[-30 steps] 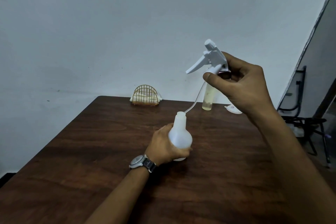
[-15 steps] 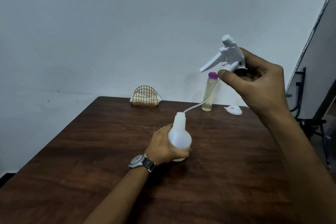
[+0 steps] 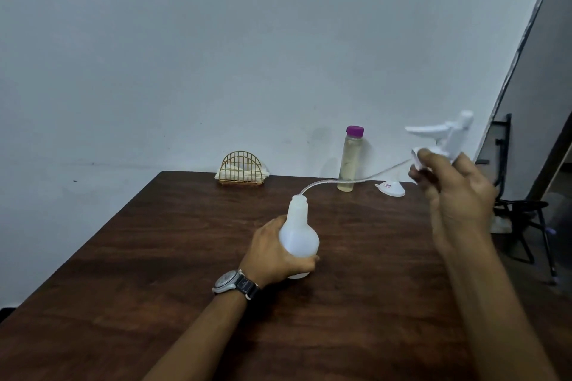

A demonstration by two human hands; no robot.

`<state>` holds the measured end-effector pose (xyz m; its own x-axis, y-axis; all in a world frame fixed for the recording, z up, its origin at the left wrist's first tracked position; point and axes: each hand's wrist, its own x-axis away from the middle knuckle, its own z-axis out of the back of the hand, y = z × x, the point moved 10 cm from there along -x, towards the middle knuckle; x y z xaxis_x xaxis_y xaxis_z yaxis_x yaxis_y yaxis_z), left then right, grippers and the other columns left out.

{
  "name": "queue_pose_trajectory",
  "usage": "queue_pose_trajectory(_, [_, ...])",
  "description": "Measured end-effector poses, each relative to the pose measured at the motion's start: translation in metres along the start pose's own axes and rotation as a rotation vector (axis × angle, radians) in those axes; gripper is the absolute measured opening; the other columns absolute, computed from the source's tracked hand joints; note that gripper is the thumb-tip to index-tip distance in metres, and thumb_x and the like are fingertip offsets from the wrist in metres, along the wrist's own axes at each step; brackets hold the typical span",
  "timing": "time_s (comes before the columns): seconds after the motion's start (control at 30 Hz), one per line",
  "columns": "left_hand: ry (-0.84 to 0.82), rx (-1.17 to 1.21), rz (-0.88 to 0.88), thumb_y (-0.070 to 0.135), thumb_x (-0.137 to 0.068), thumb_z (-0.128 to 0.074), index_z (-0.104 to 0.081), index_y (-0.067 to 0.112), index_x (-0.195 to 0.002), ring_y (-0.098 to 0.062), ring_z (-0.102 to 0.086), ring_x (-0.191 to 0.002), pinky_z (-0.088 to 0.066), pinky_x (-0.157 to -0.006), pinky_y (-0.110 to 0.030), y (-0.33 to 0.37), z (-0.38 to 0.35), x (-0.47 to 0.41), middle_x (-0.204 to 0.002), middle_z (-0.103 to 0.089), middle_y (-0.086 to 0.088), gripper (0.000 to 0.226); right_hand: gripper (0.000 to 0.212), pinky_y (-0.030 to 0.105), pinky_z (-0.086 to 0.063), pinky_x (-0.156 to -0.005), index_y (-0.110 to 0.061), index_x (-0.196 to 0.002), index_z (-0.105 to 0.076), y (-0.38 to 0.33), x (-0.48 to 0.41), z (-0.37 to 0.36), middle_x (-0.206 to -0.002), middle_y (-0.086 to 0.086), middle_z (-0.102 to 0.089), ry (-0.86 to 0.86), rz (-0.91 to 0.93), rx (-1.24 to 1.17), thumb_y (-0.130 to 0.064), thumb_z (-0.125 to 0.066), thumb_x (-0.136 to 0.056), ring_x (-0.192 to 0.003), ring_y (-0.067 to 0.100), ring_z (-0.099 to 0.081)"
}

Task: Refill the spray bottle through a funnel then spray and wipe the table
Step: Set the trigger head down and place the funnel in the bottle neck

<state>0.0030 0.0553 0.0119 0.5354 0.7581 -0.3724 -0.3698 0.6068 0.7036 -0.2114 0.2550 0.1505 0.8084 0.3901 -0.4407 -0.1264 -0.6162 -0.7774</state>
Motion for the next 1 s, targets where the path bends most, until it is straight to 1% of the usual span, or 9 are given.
queue_pose_trajectory(0.1, [-0.009, 0.011, -0.003, 0.052, -0.059, -0.091, -0.061, 0.032, -0.116, -0.006, -0.062, -0.096, -0.052, -0.08, -0.025, 0.0, -0.001, 0.0, -0.108, -0.064, 0.013, 0.068, 0.012, 0.027, -0.056, -0.082, -0.013, -0.089, -0.073, 0.024, 0.005, 0.026, -0.078, -0.004, -0.07, 0.059, -0.076, -0.072, -0.001, -0.077, -0.09, -0.075, 0.011, -0.066])
queue_pose_trajectory(0.27, [-0.035, 0.017, -0.003, 0.054, -0.058, -0.09, -0.057, 0.039, -0.111, -0.003, -0.061, -0.097, -0.054, -0.082, -0.026, 0.0, -0.004, -0.001, -0.107, -0.064, 0.016, 0.064, 0.014, 0.022, -0.059, -0.078, -0.012, -0.099, -0.075, 0.011, -0.001, 0.049, -0.079, -0.008, -0.075, 0.046, 0.019, -0.029, -0.002, -0.077, -0.09, -0.074, 0.007, -0.069])
queue_pose_trajectory(0.4, [-0.006, 0.022, -0.014, 0.051, -0.059, -0.09, -0.06, 0.037, -0.109, 0.001, -0.061, -0.093, -0.049, -0.075, -0.019, 0.002, -0.001, 0.001, -0.103, -0.065, 0.017, 0.061, 0.015, 0.022, -0.058, -0.075, -0.014, -0.098, -0.076, 0.003, -0.007, 0.056, -0.073, -0.009, -0.075, 0.043, 0.074, 0.051, 0.0, -0.077, -0.091, -0.068, 0.007, -0.067])
queue_pose_trajectory(0.5, [-0.014, 0.035, -0.012, 0.05, -0.059, -0.091, -0.06, 0.036, -0.113, -0.002, -0.062, -0.096, -0.053, -0.081, -0.025, 0.003, -0.001, 0.002, -0.106, -0.065, 0.015, 0.064, 0.013, 0.027, -0.058, -0.08, -0.015, -0.095, -0.078, 0.01, -0.009, 0.068, -0.076, -0.008, -0.074, 0.078, 0.049, 0.033, -0.008, -0.083, -0.086, -0.073, 0.011, -0.066])
queue_pose_trajectory(0.6, [-0.023, 0.038, -0.011, 0.052, -0.058, -0.091, -0.059, 0.036, -0.114, -0.004, -0.062, -0.097, -0.056, -0.084, -0.03, 0.003, -0.002, 0.001, -0.107, -0.065, 0.014, 0.066, 0.029, 0.023, -0.06, -0.078, -0.015, -0.099, -0.078, 0.02, -0.009, 0.083, -0.081, -0.007, -0.076, 0.138, 0.026, 0.012, -0.022, -0.089, -0.073, -0.078, 0.011, -0.066])
queue_pose_trajectory(0.7, [-0.022, 0.044, -0.007, 0.055, -0.055, -0.089, -0.059, 0.037, -0.113, -0.004, -0.063, -0.096, -0.057, -0.083, -0.032, 0.001, -0.002, 0.001, -0.106, -0.065, 0.015, 0.068, 0.019, 0.021, -0.061, -0.077, -0.019, -0.101, -0.078, 0.037, -0.009, 0.103, -0.083, -0.01, -0.078, 0.213, -0.003, 0.035, -0.009, -0.084, -0.087, -0.082, 0.01, -0.067])
queue_pose_trajectory(0.77, [-0.017, 0.041, -0.007, 0.055, -0.055, -0.09, -0.059, 0.037, -0.112, -0.004, -0.063, -0.096, -0.056, -0.082, -0.031, 0.0, -0.002, 0.001, -0.106, -0.065, 0.015, 0.068, 0.018, 0.019, -0.061, -0.075, -0.019, -0.099, -0.077, 0.053, -0.008, 0.118, -0.087, -0.01, -0.078, 0.275, -0.058, 0.075, -0.005, -0.081, -0.089, -0.085, 0.009, -0.068])
queue_pose_trajectory(0.9, [-0.029, 0.039, -0.003, 0.052, -0.058, -0.093, -0.057, 0.036, -0.114, -0.004, -0.061, -0.097, -0.052, -0.079, -0.026, -0.001, -0.004, 0.0, -0.106, -0.063, 0.016, 0.069, 0.019, 0.019, -0.062, -0.066, -0.011, -0.104, -0.074, 0.103, 0.0, 0.146, -0.11, 0.01, -0.076, 0.342, -0.274, 0.081, -0.005, -0.082, -0.088, -0.084, 0.013, -0.071])
queue_pose_trajectory(1.0, [-0.014, 0.028, -0.008, 0.052, -0.058, -0.093, -0.06, 0.034, -0.114, -0.005, -0.062, -0.095, -0.05, -0.077, -0.024, -0.001, -0.003, 0.0, -0.104, -0.065, 0.016, 0.067, 0.027, 0.028, -0.064, -0.075, -0.005, -0.113, -0.068, 0.127, 0.01, 0.154, -0.102, 0.01, -0.073, 0.376, -0.416, 0.121, -0.005, -0.081, -0.089, -0.083, 0.016, -0.072])
